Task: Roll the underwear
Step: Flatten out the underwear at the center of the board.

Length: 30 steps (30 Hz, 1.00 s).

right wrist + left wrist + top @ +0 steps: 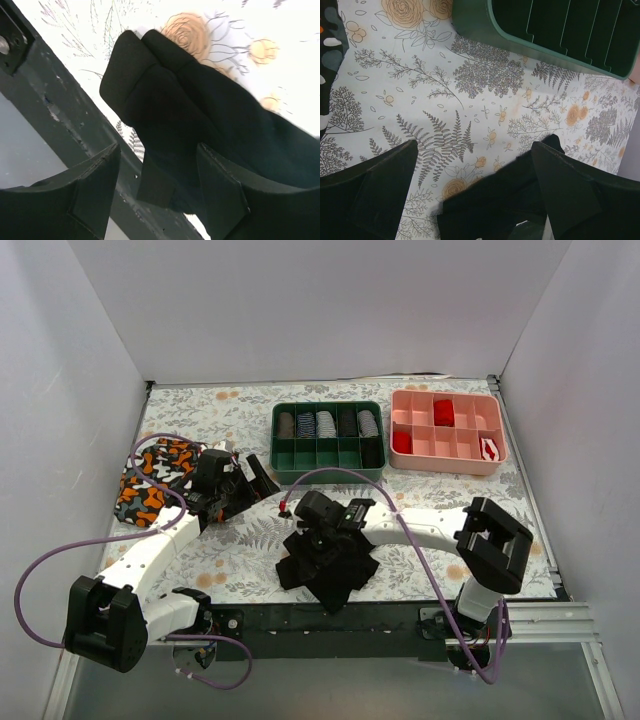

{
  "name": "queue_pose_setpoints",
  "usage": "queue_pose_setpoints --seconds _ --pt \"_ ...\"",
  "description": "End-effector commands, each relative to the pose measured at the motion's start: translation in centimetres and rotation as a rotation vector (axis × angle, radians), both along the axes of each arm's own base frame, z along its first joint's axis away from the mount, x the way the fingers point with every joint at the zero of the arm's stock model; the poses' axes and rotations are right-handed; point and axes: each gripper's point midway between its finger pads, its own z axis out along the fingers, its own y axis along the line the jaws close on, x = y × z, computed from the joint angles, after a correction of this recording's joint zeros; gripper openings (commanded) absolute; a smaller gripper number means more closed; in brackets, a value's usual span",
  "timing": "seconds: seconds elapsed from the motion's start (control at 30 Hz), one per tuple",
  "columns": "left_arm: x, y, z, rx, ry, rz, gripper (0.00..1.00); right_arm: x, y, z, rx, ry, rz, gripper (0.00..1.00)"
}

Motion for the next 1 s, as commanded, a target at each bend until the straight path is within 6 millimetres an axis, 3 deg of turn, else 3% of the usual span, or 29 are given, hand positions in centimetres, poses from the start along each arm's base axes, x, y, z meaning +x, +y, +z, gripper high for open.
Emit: queue_pose_setpoints --seconds 0.0,0.07,0.1,0.17,0.2,0.23,0.33,0.43,0.5,0.63,0.97 --pt "-0.2 0.4 -0.1 0.024 -0.001 0.001 0.98 0.4 1.6 -0.1 0.017 -0.051 0.023 0.65" --pt "-0.2 0.4 -0.2 0.027 0.004 0.002 0.98 1.3 1.0 -1.0 -0.042 -0.087 -0.023 0.58" --pt "-0.2 0.5 -0.3 0.032 0.006 0.007 0.98 1.5 0.7 -1.1 -0.057 -0.098 -0.032 0.44" --pt "-0.1 0.6 -0.3 0.037 0.006 0.011 0.98 2.2 0.5 -1.1 -0.066 -0.13 -0.058 0.31" --pt "-0.1 0.6 -0.3 0.038 0.006 0.012 0.98 2.2 0.4 -0.9 -0.065 -0.135 -0.06 0.11" --pt "-0.1 0.7 -0.5 0.044 0.007 0.016 0.98 3.0 0.3 -0.7 -0.07 -0.171 -0.082 0.02" --pt "0.0 0.7 -0.3 0.044 0.004 0.017 0.98 4.1 0.1 1.6 -0.047 -0.234 -0.134 0.01" --pt "0.2 0.7 -0.1 0.046 -0.001 0.016 0.98 6.1 -0.4 5.7 0.014 -0.338 -0.227 0.01" --pt "0.4 0.6 0.2 0.046 -0.008 0.014 0.98 7.4 -1.3 9.0 0.053 -0.392 -0.3 0.01" --pt "0.6 0.4 1.0 0.035 -0.027 0.01 0.98 9.3 -3.9 13.7 0.122 -0.443 -0.423 0.01" --pt "0.6 -0.1 1.7 0.007 -0.038 -0.006 0.98 10.7 -9.2 16.6 0.099 -0.474 -0.559 0.01"
